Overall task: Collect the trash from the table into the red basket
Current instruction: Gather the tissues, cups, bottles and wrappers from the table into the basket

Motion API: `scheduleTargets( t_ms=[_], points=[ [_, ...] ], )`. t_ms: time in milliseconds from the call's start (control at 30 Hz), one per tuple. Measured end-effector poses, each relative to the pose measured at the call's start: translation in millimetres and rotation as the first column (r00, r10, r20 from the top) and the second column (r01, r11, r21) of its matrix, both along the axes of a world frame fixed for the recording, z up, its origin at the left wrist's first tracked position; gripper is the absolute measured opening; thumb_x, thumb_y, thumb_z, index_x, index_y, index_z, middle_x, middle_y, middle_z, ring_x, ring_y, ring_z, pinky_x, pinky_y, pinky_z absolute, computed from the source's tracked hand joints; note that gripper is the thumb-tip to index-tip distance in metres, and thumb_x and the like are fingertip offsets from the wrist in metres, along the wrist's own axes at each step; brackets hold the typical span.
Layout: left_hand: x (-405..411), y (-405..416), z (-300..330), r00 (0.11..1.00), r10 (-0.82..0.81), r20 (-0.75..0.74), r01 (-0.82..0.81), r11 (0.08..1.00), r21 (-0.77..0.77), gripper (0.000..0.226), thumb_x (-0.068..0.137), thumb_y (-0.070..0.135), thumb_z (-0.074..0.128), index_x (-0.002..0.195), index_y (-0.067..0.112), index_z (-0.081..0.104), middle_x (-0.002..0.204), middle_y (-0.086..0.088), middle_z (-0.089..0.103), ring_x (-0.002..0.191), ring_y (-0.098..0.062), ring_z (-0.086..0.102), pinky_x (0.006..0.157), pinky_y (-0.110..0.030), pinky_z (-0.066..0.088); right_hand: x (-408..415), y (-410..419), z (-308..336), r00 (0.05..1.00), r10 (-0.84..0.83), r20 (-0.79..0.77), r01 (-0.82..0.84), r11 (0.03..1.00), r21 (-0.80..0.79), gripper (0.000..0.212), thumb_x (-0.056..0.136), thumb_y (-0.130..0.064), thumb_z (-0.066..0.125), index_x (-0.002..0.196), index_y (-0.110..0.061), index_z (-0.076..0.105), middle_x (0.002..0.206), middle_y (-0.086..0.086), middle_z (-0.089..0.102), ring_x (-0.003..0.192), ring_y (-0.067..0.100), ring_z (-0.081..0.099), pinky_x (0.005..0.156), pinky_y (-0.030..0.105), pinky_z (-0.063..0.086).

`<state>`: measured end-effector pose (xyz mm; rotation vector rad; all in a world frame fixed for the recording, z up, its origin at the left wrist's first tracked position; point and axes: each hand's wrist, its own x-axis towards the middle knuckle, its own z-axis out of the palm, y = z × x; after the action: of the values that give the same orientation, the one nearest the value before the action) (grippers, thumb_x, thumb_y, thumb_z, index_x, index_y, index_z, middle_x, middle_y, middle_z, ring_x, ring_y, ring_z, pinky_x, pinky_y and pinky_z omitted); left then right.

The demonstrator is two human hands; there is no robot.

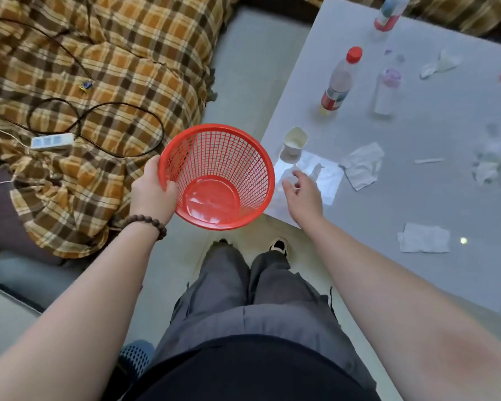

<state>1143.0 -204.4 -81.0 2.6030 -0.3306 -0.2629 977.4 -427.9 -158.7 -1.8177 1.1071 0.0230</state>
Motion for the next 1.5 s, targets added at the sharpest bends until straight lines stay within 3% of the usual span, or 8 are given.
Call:
scheduleTargets(
  t_ms=[400, 500, 733, 833, 900, 1000, 1167, 1500],
  points=[
    [50, 5, -72, 0.999, -0.008, -0.048, 0.014, 0.993, 0.121, 0.055, 0.082, 0.019, 0.053, 0.137, 0.017, 0.046, 0.078, 0.012, 0.058, 0.061, 0.005, 0.052, 0.059, -0.002, 0.034, -12, -26, -123, 0.885, 0.199, -0.42, -0.281, 0.949, -0.142, 0.086, 0.078, -0.043, 0.069, 0.146, -0.035, 0.017, 0.159, 0.007, 0.003, 0.144, 0.033, 0.007, 0.113, 0.047, 0.021],
    [56, 3, -85, 0.998, -0.024, -0.053, 0.03, 0.994, 0.103, 0.054, 0.082, 0.019, 0.054, 0.135, 0.017, 0.047, 0.074, 0.024, 0.053, 0.059, 0.009, 0.053, 0.054, -0.001, 0.034, 0, -21, -145, 0.879, 0.197, -0.435, -0.277, 0.952, -0.129, 0.073, 0.08, -0.032, 0.067, 0.143, -0.031, 0.029, 0.159, 0.005, 0.004, 0.141, 0.035, 0.011, 0.106, 0.048, 0.03],
    [76, -6, -81, 0.995, -0.073, -0.064, 0.078, 0.994, 0.074, 0.052, 0.08, 0.017, 0.053, 0.132, 0.016, 0.05, 0.075, 0.023, 0.054, 0.062, 0.017, 0.052, 0.057, 0.004, 0.033, 28, -24, -139, 0.942, 0.009, -0.335, -0.076, 0.98, -0.185, 0.04, 0.083, -0.001, 0.041, 0.116, -0.014, 0.058, 0.122, 0.014, 0.052, 0.108, 0.036, 0.046, 0.075, 0.031, 0.036],
    [89, -16, -68, 0.995, -0.08, -0.061, 0.084, 0.993, 0.079, 0.053, 0.08, 0.017, 0.053, 0.133, 0.015, 0.049, 0.08, 0.012, 0.059, 0.067, 0.005, 0.055, 0.064, -0.001, 0.034, 36, -27, -108, 0.961, -0.047, -0.272, -0.005, 0.983, -0.186, 0.029, 0.08, 0.001, 0.04, 0.098, -0.011, 0.061, 0.099, 0.013, 0.055, 0.085, 0.031, 0.049, 0.064, 0.029, 0.029],
    [95, -25, -56, 0.994, -0.093, -0.055, 0.098, 0.992, 0.078, 0.053, 0.08, 0.017, 0.053, 0.133, 0.015, 0.049, 0.086, 0.002, 0.065, 0.078, -0.015, 0.061, 0.073, -0.02, 0.043, 42, -28, -79, 0.972, -0.099, -0.212, 0.054, 0.977, -0.208, 0.027, 0.081, -0.002, 0.041, 0.097, -0.011, 0.061, 0.097, 0.012, 0.056, 0.078, 0.023, 0.043, 0.063, 0.027, 0.028],
    [105, -39, -36, 0.992, -0.122, -0.012, 0.122, 0.99, 0.069, 0.052, 0.08, 0.017, 0.053, 0.132, 0.015, 0.049, 0.095, -0.01, 0.068, 0.088, -0.03, 0.062, 0.077, -0.032, 0.045, 56, -29, -30, 0.982, -0.176, -0.076, 0.155, 0.962, -0.227, 0.027, 0.083, -0.004, 0.045, 0.101, -0.014, 0.063, 0.093, 0.004, 0.056, 0.079, 0.019, 0.047, 0.065, 0.025, 0.032],
    [119, -62, -7, 0.992, -0.129, 0.019, 0.128, 0.991, 0.04, 0.051, 0.082, 0.016, 0.051, 0.133, 0.014, 0.047, 0.085, -0.005, 0.062, 0.082, -0.03, 0.06, 0.068, -0.029, 0.037, 88, -31, 39, 0.973, -0.19, 0.133, 0.22, 0.938, -0.269, 0.023, 0.077, -0.001, 0.049, 0.091, -0.013, 0.062, 0.086, -0.003, 0.053, 0.078, 0.017, 0.049, 0.064, 0.021, 0.029],
    [100, -83, 10, 0.96, -0.267, -0.086, 0.266, 0.964, -0.027, 0.06, 0.084, 0.02, 0.06, 0.14, 0.016, 0.04, 0.103, -0.013, 0.067, 0.092, -0.031, 0.062, 0.075, -0.031, 0.046, 149, 0, 59, 0.977, 0.172, 0.122, -0.142, 0.964, -0.224, 0.04, 0.076, -0.002, 0.054, 0.114, -0.012, 0.061, 0.116, 0.011, 0.057, 0.109, 0.028, 0.05, 0.093, 0.035, 0.041]
  ],
)
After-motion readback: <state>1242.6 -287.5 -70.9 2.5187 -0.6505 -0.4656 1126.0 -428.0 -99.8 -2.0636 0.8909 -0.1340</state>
